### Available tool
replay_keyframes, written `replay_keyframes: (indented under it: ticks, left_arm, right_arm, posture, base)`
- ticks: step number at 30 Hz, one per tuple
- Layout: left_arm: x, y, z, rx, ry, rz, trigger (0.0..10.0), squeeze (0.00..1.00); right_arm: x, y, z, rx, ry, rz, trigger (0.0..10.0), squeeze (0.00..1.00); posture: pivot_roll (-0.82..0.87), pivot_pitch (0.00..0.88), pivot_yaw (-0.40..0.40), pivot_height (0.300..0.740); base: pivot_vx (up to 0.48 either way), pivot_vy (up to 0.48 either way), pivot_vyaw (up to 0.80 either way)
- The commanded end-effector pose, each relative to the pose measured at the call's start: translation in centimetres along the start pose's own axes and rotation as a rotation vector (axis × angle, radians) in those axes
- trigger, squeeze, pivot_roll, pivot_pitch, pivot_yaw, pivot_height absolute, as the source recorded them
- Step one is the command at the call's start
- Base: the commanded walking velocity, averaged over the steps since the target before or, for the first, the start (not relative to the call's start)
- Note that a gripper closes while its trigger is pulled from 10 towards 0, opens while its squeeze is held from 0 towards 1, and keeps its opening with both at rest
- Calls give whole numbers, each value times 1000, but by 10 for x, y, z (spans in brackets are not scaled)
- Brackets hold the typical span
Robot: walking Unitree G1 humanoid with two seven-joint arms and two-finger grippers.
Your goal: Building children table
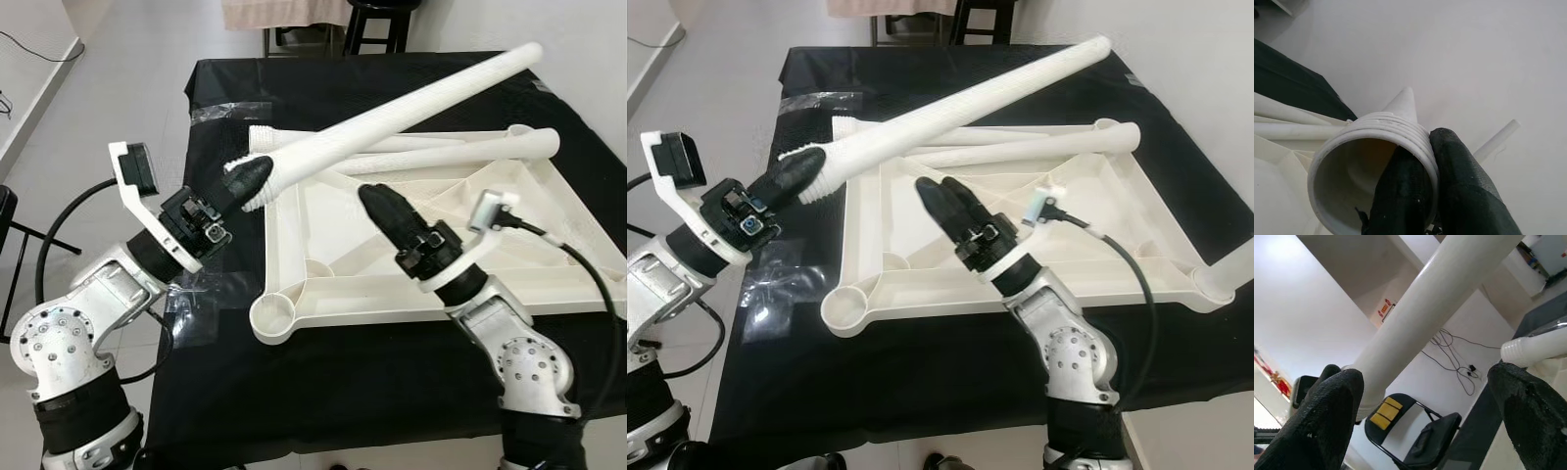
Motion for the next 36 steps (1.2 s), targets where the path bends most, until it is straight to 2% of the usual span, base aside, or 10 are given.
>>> replay_keyframes:
  ticks: [1, 5, 6, 17, 22, 25, 32, 33, 34, 36]
  left_arm:
    - [3, 1, 11, -52, -12, 16, 0, 0]
    - [-2, 1, 17, -85, -14, -4, 0, 0]
    - [-5, 3, 24, -120, -12, -22, 0, 0]
    - [-12, 7, 35, -181, -21, -71, 0, 0]
    - [-14, 8, 36, -184, -20, -76, 0, 0]
    - [-20, 10, 37, -185, -13, -91, 0, 0]
    - [-28, 11, 31, -160, -9, -111, 0, 0]
    - [-29, 11, 30, -156, -7, -112, 0, 0]
    - [-30, 11, 28, -151, -4, -114, 0, 0]
    - [-31, 11, 27, -144, -1, -116, 0, 0]
  right_arm:
    - [-4, -2, -4, 22, -10, -17, 10000, 0]
    - [-10, -11, -6, 43, -23, -34, 10000, 0]
    - [-14, -16, -7, 52, -35, -43, 10000, 0]
    - [-21, -30, -9, 81, -70, -71, 10000, 0]
    - [-17, -36, -11, 94, -78, -52, 10000, 0]
    - [-7, -44, -15, 116, -125, 8, 10000, 0]
    - [-3, -49, -20, 135, -175, 46, 10000, 0]
    - [-2, -50, -22, 148, -189, 52, 9020, 0]
    - [-2, -51, -25, 161, -201, 56, 941, 0]
    - [-2, -51, -27, 174, -213, 58, 941, 0]
  posture:
    - [33, 185, -75, 740]
    - [45, 185, -69, 740]
    - [52, 188, -63, 740]
    - [69, 192, -67, 740]
    - [71, 194, -67, 740]
    - [70, 194, -69, 740]
    - [70, 194, -71, 740]
    - [69, 194, -70, 740]
    - [69, 194, -70, 740]
    - [69, 194, -70, 740]
  base:
    - [0, 0, 0]
    - [0, 0, 0]
    - [0, 0, 0]
    - [0, 0, 0]
    - [0, 0, 0]
    - [0, 0, 0]
    - [0, 0, 0]
    - [0, 0, 0]
    - [0, 0, 0]
    - [0, 0, 0]
Point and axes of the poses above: a point about 5 cm out from each wrist's last joint towards the gripper, its own y axis pointing back from the gripper into the wrist, its own x axis along the axis of the wrist's last joint, z = x × y, the point moved 6 cm from there along -y, pointing out of the wrist towards the gripper, and after that the axes turned 13 degrees about -y, right-handed, at the moved point
